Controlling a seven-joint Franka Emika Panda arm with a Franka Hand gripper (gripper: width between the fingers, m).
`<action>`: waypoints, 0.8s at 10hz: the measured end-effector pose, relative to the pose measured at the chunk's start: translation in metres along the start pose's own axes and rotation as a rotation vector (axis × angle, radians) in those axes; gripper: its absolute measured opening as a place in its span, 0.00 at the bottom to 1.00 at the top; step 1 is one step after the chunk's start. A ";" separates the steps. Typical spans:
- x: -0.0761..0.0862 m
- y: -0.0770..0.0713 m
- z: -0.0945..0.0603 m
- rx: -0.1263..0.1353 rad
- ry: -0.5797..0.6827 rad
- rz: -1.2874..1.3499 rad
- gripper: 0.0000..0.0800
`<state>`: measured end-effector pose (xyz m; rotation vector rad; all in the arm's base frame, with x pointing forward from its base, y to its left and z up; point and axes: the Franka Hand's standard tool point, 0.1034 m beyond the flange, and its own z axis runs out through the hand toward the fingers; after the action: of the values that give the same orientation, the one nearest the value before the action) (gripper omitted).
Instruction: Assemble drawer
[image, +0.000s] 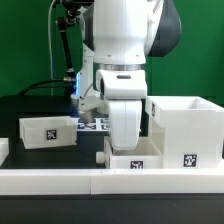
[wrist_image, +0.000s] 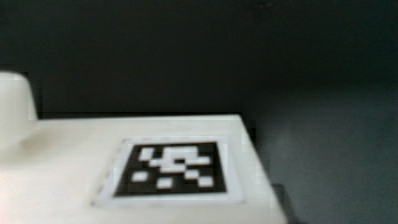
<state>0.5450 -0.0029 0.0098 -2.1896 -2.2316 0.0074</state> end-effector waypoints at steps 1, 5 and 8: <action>0.001 0.000 0.000 0.000 0.000 0.008 0.05; 0.008 0.002 -0.001 -0.002 0.003 0.019 0.05; 0.021 0.002 -0.001 -0.005 0.005 0.034 0.05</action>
Offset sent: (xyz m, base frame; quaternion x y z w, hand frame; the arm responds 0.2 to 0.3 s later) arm 0.0022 0.0101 0.0047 -0.0157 -0.0031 0.0018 0.9999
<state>0.5468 0.0185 0.0107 -2.2275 -2.1943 -0.0030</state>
